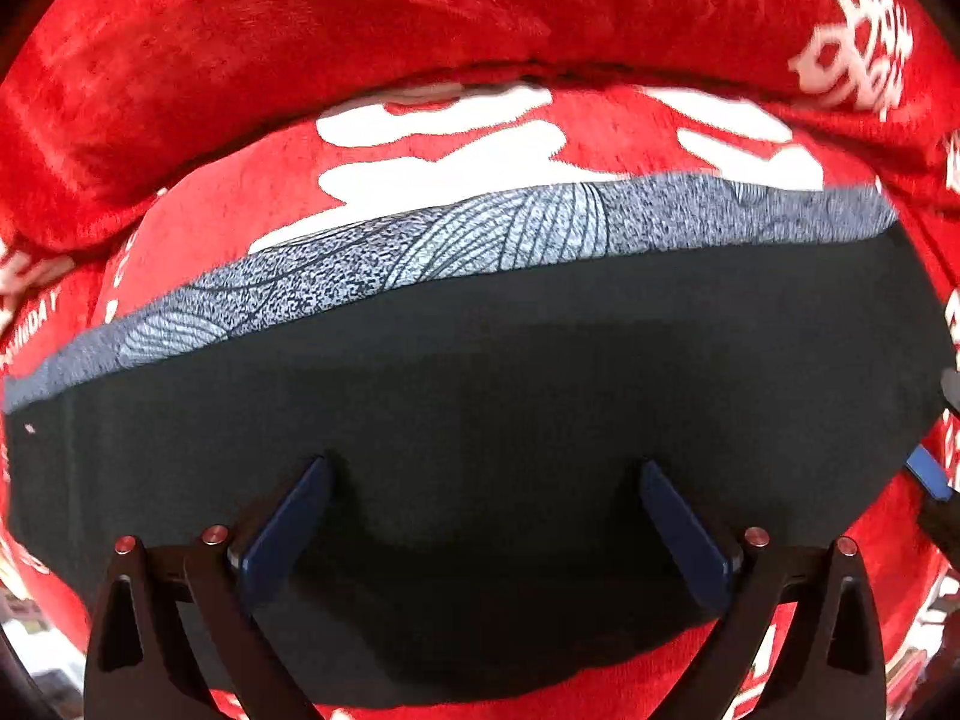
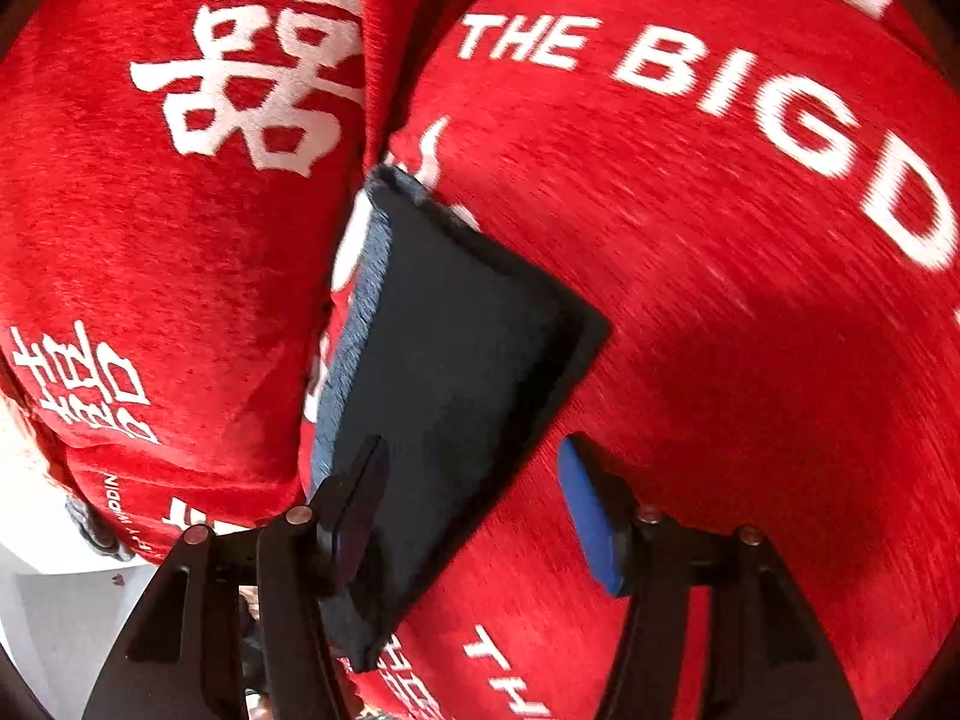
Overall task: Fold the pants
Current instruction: 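Grasp the trouser leg end with the right gripper and lift it, then lay the held leg end over the folded trousers and open the right gripper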
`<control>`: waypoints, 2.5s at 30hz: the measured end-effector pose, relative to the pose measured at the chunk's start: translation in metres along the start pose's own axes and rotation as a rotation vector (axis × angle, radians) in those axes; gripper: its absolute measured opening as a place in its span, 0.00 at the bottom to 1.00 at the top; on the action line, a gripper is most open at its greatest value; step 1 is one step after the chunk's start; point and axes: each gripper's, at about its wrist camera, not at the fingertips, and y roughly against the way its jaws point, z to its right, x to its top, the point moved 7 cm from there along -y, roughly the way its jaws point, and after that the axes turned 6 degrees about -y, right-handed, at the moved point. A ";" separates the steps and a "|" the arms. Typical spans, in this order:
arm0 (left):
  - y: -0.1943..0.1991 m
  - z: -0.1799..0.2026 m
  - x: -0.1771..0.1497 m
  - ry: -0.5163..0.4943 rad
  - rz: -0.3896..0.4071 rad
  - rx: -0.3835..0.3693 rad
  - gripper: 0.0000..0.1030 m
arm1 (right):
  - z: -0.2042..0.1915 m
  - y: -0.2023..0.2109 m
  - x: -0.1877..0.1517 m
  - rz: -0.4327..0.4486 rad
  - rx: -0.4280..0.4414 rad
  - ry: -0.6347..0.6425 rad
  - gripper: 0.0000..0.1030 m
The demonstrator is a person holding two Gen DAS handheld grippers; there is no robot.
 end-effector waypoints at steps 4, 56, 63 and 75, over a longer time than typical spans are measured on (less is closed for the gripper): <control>0.003 0.002 -0.003 -0.018 0.007 0.010 1.00 | -0.011 -0.012 0.017 0.064 0.064 -0.002 0.62; 0.073 -0.299 -0.057 0.218 0.047 -0.112 1.00 | -0.220 -0.158 -0.349 -0.140 -0.357 1.020 0.62; 0.041 -0.223 -0.020 0.132 -0.017 -0.264 0.88 | -0.138 -0.130 -0.229 -0.214 -0.124 0.198 0.62; 0.020 -0.197 -0.027 0.125 -0.117 -0.295 0.59 | -0.111 -0.131 -0.228 -0.225 -0.043 -0.001 0.61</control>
